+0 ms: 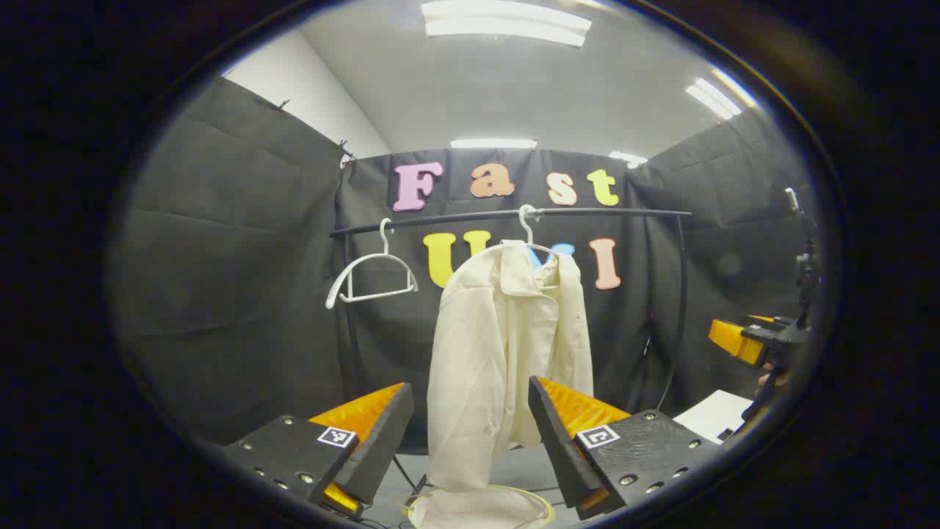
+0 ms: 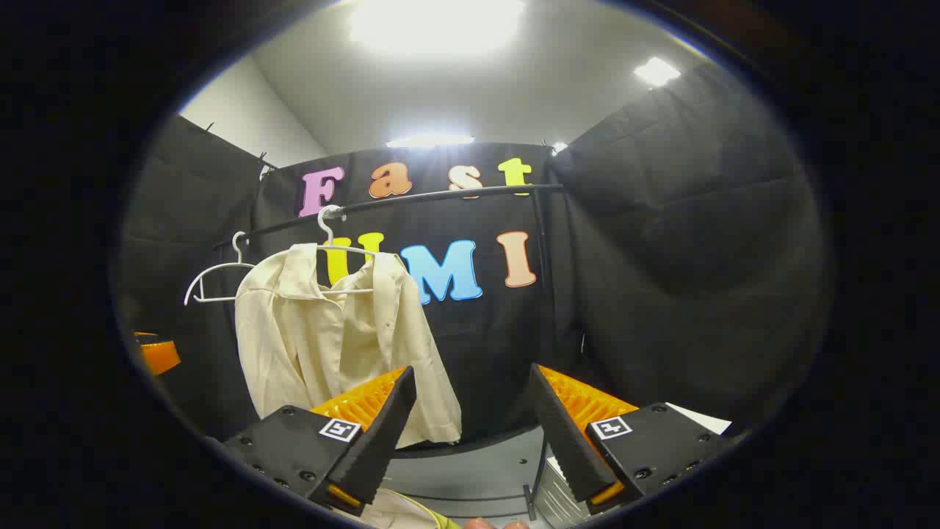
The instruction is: Grasp the clothes on the hanger with both hands and then place them into the laundry hamper below.
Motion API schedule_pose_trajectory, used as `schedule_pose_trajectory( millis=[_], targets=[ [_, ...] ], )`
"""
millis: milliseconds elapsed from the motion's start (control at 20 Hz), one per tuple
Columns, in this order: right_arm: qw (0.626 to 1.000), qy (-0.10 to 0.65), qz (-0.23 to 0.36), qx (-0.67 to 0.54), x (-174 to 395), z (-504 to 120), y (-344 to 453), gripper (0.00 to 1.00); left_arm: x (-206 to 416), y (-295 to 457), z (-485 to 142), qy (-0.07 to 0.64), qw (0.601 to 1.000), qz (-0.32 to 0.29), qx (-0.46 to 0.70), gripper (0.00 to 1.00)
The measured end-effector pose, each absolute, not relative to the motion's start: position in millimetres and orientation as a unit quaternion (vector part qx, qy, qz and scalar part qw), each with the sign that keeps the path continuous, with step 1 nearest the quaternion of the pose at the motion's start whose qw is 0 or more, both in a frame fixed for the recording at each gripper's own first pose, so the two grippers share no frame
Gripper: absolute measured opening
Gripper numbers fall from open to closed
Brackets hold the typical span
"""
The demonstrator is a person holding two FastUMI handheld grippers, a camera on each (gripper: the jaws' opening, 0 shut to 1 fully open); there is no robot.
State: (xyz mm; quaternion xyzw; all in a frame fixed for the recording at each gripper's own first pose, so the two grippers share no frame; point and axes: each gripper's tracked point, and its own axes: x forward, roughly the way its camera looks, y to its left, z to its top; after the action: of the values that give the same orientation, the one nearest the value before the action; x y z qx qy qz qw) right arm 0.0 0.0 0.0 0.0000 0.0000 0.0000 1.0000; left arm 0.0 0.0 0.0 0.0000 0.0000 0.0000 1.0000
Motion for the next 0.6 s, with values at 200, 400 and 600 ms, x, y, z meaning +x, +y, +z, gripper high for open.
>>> schedule_pose_trajectory(
  millis=[200, 400, 600],
  targets=[
    [1.000, 0.006, 0.005, 0.010, -3.8, 1.3, 3.6, 0.98, 0.3, 0.9, -5.6, 0.007, 1.000, -0.005, -0.014, 0.93],
    [1.000, 0.014, 0.007, 0.011, -6.4, -1.1, 7.3, 0.97, 1.1, 1.9, -9.1, 0.014, 1.000, -0.009, -0.024, 0.93],
    [1.000, 0.012, 0.013, 0.011, -7.3, 2.8, 12.6, 0.98, 0.1, 0.7, -5.3, 0.010, 0.999, -0.018, -0.029, 0.89]
  ],
)
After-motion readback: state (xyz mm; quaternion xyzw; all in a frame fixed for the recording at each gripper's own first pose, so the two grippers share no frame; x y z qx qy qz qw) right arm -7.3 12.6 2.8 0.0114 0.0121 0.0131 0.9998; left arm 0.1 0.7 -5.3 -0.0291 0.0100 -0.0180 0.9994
